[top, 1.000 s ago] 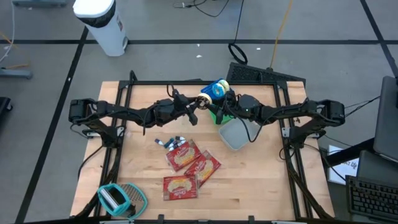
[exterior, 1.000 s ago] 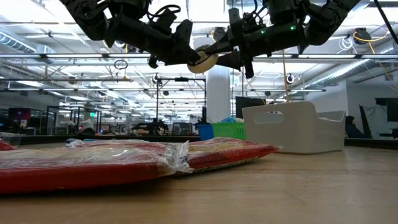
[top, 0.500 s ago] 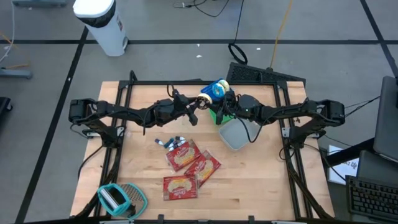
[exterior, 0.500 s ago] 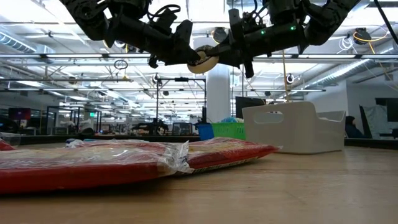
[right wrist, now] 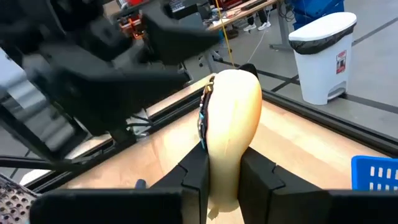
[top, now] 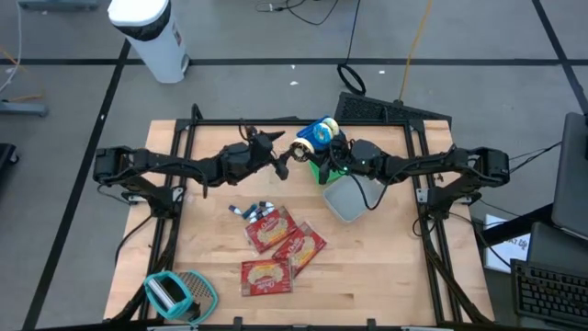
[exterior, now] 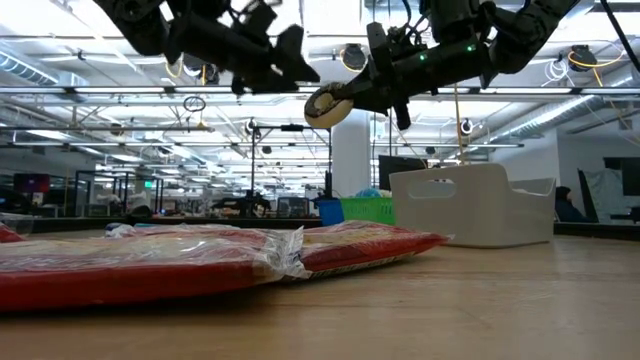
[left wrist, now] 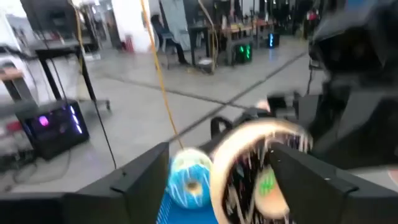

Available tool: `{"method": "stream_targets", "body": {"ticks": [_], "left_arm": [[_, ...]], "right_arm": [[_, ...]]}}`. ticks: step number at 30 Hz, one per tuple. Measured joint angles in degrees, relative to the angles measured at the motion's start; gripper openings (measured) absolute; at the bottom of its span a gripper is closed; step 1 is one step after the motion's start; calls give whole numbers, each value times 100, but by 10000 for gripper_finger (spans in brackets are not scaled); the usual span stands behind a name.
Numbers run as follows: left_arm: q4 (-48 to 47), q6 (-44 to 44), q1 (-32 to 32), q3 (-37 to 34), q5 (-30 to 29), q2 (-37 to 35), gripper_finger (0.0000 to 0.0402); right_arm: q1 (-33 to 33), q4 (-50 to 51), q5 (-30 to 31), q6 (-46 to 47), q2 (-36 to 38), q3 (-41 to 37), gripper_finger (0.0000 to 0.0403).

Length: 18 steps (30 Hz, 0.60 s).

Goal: Pick & Place Food Item
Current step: Put the black donut into the blue bin

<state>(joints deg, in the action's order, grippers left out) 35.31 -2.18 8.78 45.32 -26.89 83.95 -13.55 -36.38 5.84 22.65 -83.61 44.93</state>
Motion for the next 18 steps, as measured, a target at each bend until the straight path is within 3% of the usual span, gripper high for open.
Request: {"method": "stream_targets", "body": {"ticks": [5, 7, 11, 14, 18], "left_arm": [[-925, -363, -100, -4, 7, -640, 325], [-1395, -437, -110, -4, 1, -845, 333], [-2018, -339, -53, -2, 5, -913, 343], [-2206, -171, 2, -2, 26, -840, 344], [-2383, -25, 62, -9, 325, -683, 340]], "right_arm": [[-185, 43, -79, 9, 74, 0, 50], [-388, 352, -430, 46, 101, 185, 49], [-920, 2070, -1142, 97, 181, 1045, 49], [-1281, 3534, -1187, -384, 136, 1861, 49], [-1709, 4703, -1200, -813, -105, 2651, 49]]}}
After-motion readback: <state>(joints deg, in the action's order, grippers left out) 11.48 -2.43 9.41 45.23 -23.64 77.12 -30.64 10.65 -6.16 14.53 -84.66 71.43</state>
